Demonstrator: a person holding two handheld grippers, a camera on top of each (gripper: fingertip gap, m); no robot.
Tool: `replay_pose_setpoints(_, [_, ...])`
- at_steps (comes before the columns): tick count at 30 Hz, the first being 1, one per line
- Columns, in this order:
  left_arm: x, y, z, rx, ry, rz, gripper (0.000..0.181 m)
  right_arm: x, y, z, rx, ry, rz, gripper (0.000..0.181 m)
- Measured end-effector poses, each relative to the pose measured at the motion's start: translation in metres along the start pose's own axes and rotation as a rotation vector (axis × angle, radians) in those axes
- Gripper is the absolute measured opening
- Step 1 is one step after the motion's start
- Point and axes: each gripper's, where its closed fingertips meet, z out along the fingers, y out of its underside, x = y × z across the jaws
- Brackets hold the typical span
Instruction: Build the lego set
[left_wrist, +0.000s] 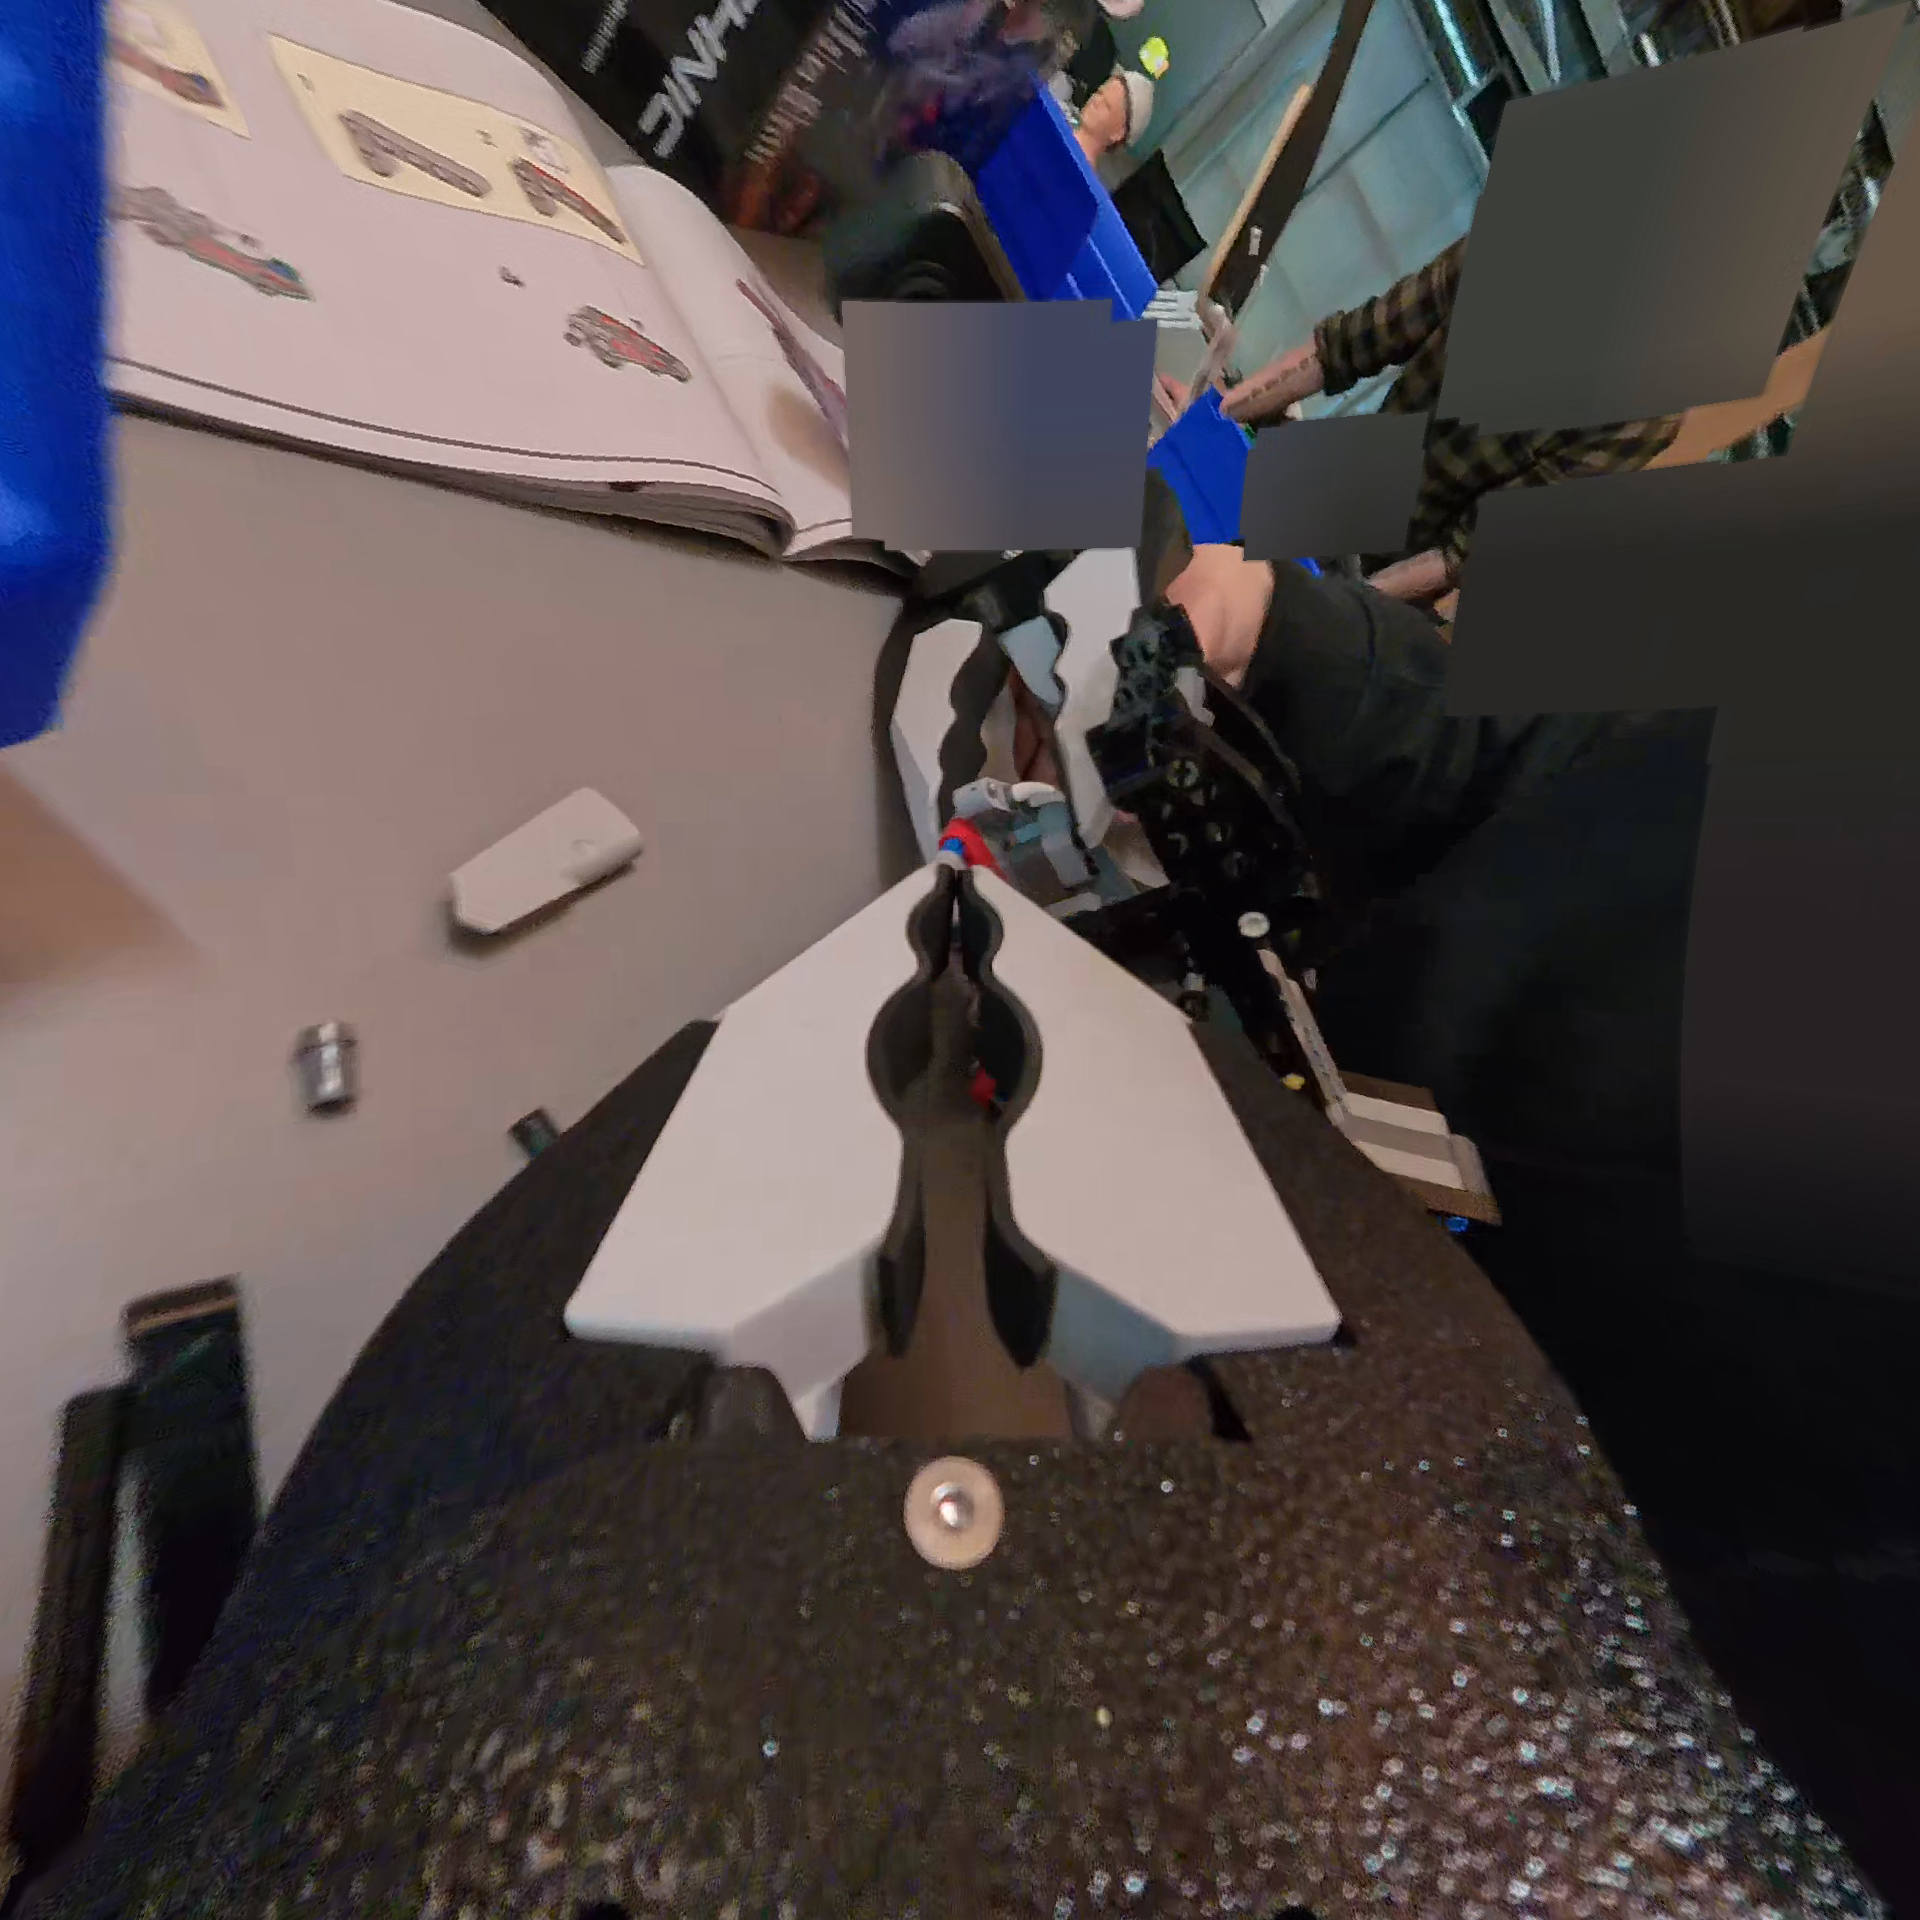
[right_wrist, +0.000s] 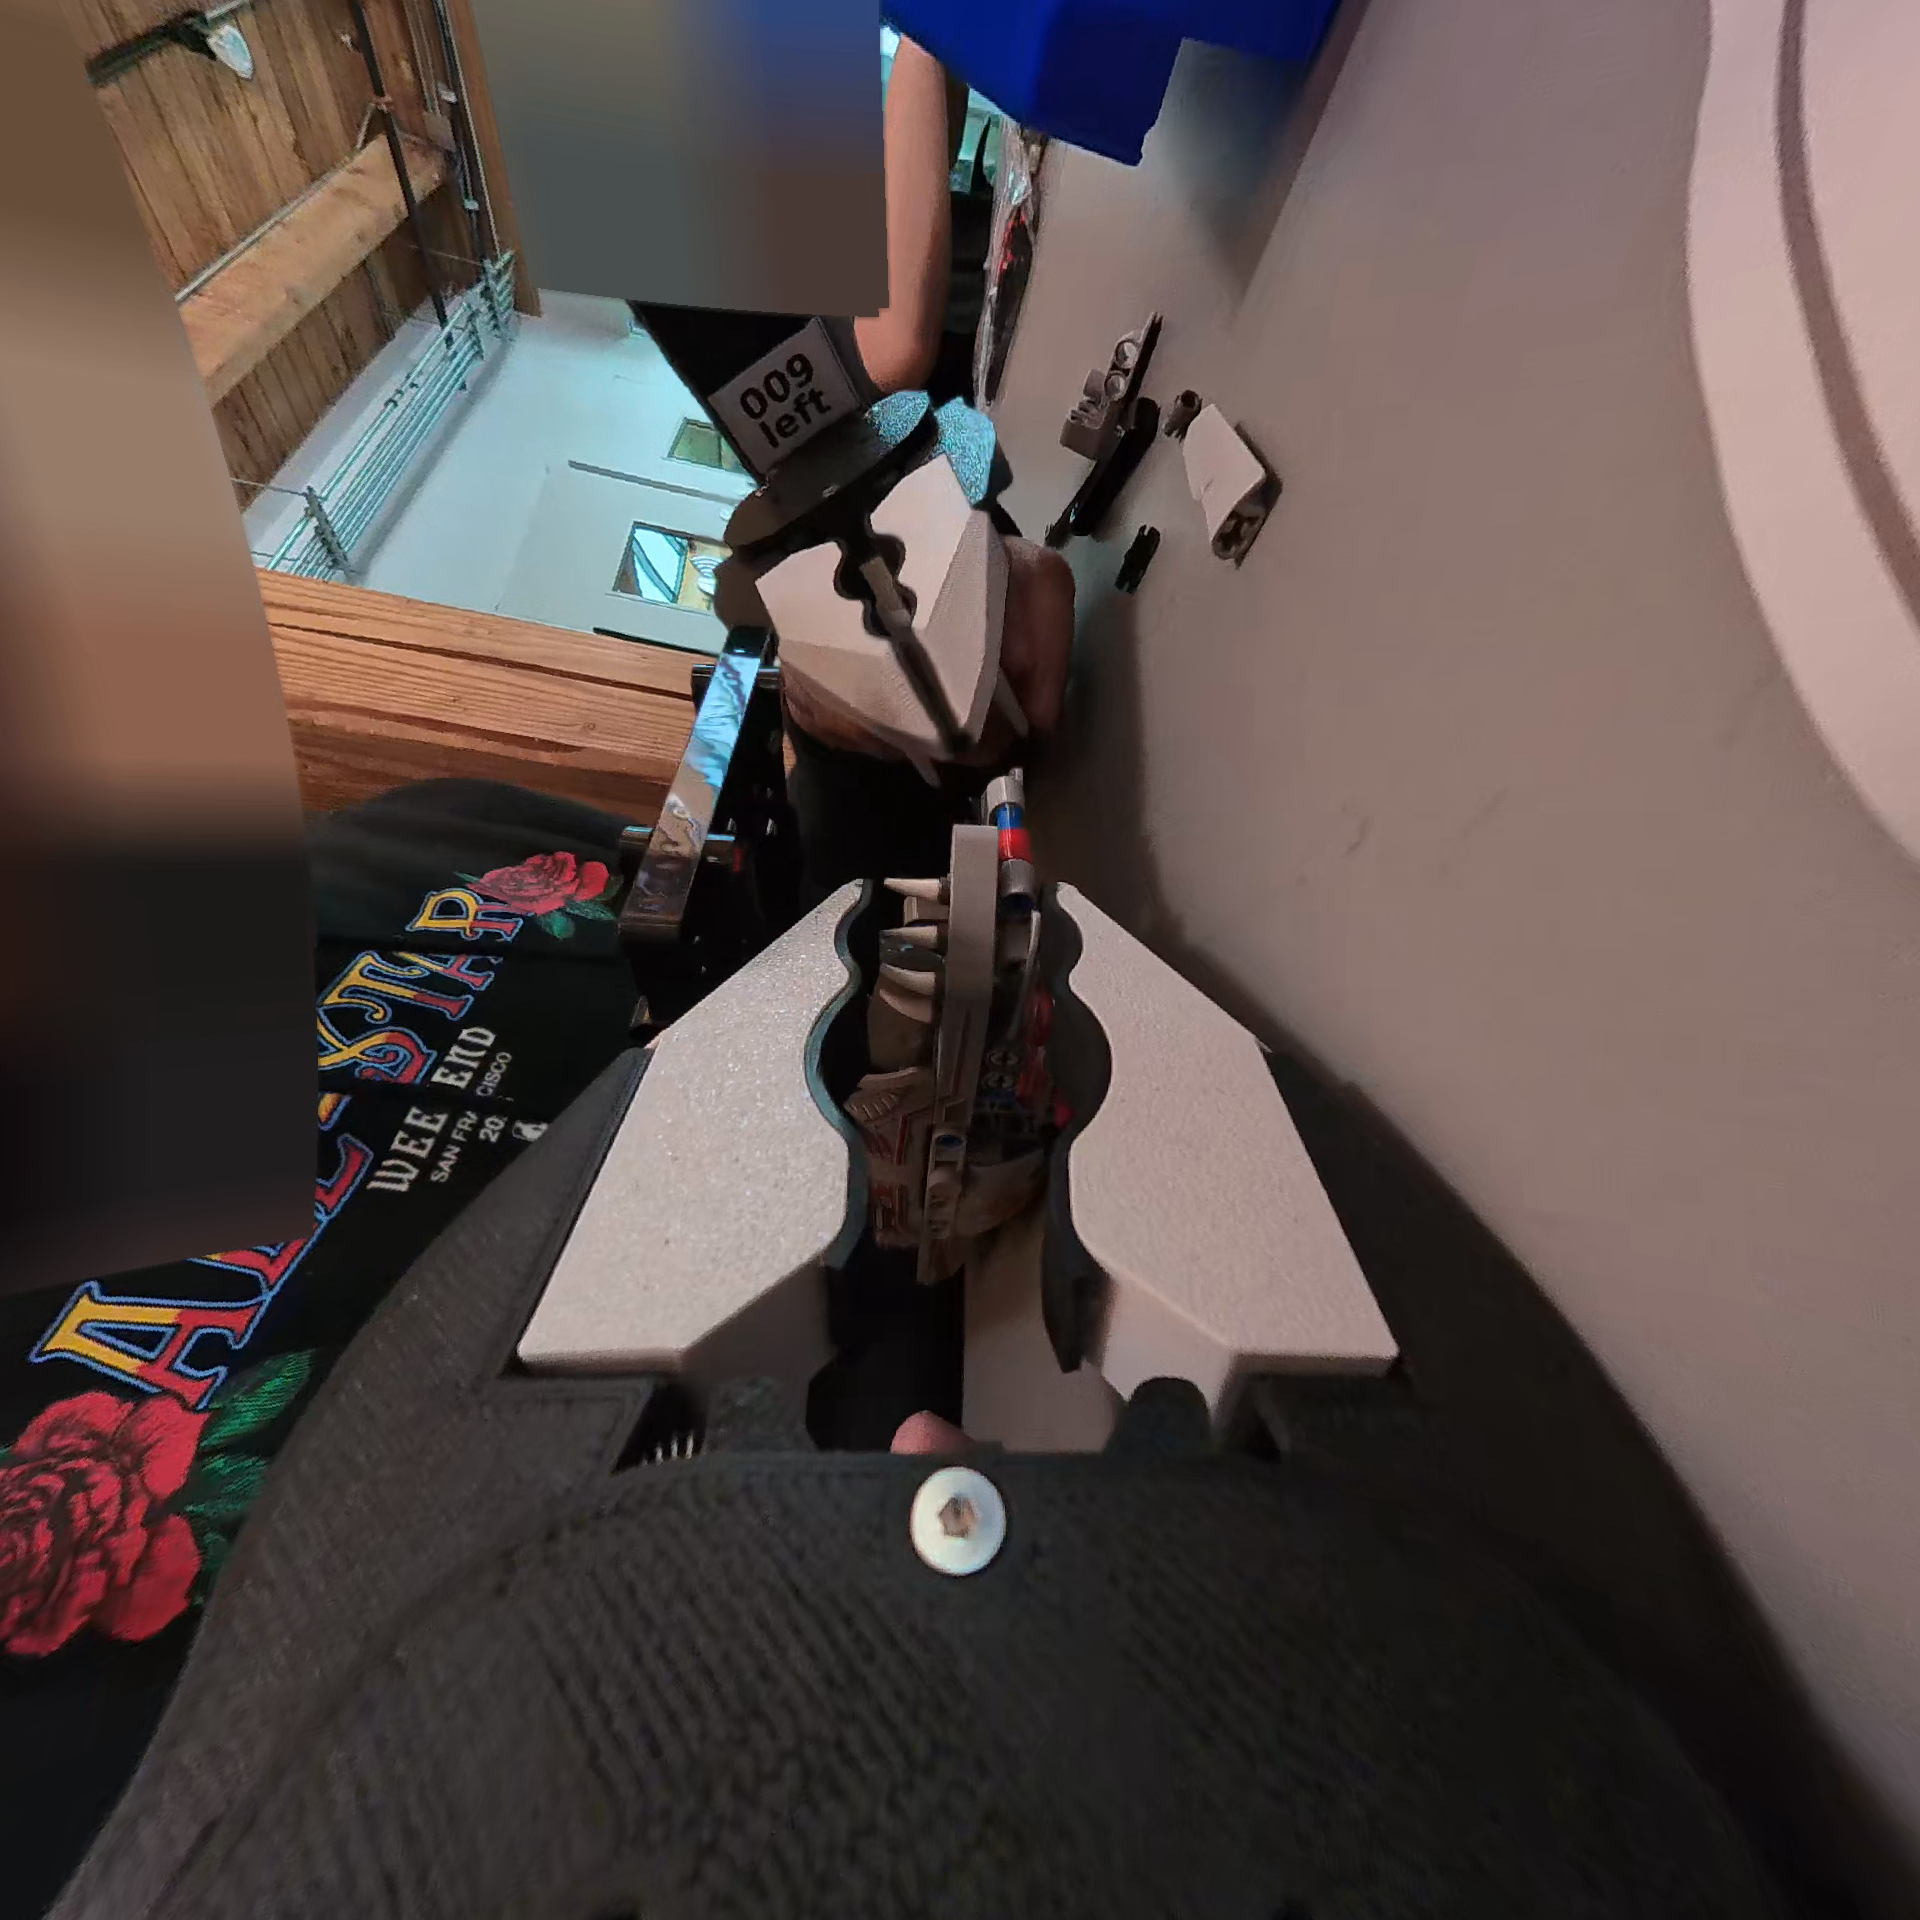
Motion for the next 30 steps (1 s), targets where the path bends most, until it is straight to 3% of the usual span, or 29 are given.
replay_pose_setpoints(10, [-0.012,0.018,-0.004,-0.106,-0.066,-0.057,0.006,0.003,-0.003,0.003,0.061,0.034,0.007,0.028])
replay_pose_setpoints(15, [0.001,0.019,-0.006,-0.122,0.04,-0.136,0.021,0.0,-0.001,0.012,0.081,0.031,-0.021,0.028])
replay_pose_setpoints(20, [0.0,0.026,-0.004,-0.143,0.008,-0.132,0.009,-0.001,0.0,0.016,0.077,0.038,-0.056,0.028])
replay_pose_setpoints(24, [0.004,0.027,-0.003,-0.124,0.042,-0.17,0.011,-0.001,0.003,0.016,0.055,0.06,-0.046,0.029])
replay_pose_setpoints(27, [0.014,0.023,-0.003,-0.091,0.128,-0.229,0.021,-0.009,0.005,0.017,0.036,0.037,-0.067,0.037])
replay_pose_setpoints(30, [0.011,0.026,-0.001,-0.103,0.11,-0.189,0.009,-0.012,0.004,0.014,0.056,0.037,-0.064,0.038])
